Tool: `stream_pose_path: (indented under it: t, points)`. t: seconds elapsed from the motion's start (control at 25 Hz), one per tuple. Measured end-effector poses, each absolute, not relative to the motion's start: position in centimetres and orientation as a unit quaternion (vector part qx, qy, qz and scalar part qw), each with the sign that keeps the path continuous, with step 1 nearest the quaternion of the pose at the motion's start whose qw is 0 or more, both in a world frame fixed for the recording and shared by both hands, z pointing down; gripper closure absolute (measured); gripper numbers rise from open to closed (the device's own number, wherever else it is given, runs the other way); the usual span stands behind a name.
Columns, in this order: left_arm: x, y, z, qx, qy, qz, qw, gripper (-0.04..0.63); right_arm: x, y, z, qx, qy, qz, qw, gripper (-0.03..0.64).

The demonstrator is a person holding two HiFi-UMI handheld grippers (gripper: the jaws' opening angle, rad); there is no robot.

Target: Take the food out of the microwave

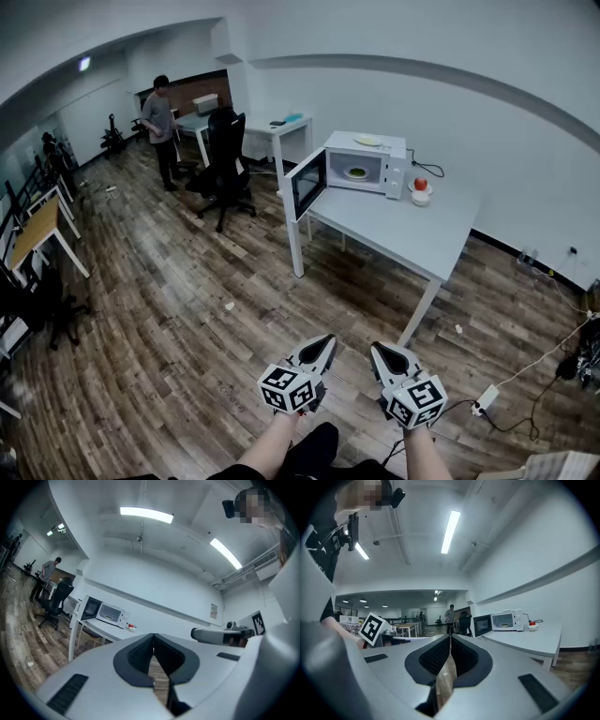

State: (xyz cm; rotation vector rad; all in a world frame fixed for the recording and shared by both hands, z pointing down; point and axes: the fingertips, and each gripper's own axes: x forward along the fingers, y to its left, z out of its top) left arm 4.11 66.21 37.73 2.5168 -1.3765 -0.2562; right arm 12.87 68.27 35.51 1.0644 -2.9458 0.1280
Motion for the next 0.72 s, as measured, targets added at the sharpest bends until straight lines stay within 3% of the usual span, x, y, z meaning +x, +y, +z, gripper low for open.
stream_pose_path:
  t: [0.72]
  points:
    - [1.1, 51.3, 39.6, 0.878, -0.449, -0.069, 0.149, 0.588, 9.1, 53.5, 37.6, 0.371, -0.926, 0.070, 0.005, 0.580]
